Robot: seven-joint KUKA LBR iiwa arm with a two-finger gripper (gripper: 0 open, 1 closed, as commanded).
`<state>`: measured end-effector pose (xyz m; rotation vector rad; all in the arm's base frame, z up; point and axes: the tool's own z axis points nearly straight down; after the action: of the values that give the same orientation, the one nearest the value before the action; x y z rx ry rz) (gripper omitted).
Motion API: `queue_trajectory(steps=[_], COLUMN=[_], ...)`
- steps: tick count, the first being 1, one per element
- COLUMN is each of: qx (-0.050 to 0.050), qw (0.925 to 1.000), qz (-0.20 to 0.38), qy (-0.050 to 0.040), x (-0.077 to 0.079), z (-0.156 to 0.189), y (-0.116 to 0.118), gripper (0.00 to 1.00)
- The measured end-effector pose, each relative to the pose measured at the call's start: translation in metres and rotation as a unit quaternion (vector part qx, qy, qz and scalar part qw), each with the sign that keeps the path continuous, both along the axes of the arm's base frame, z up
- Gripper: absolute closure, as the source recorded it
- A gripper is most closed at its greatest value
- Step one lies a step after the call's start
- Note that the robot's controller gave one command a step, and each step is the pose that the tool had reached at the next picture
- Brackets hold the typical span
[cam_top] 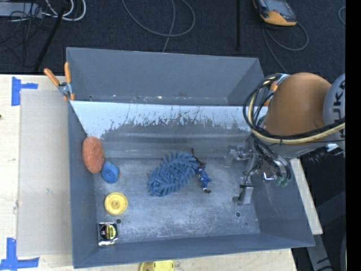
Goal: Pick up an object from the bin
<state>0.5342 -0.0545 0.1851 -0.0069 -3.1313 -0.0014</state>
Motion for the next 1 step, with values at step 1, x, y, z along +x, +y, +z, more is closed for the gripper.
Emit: queue_trajectory(steps=[1], qx=[0.000], qw=[1.0000], qz=[0.001], qy=[-0.0042], x=[0.0015], z=[0.0045], y=[0.0002], gripper=[0.00])
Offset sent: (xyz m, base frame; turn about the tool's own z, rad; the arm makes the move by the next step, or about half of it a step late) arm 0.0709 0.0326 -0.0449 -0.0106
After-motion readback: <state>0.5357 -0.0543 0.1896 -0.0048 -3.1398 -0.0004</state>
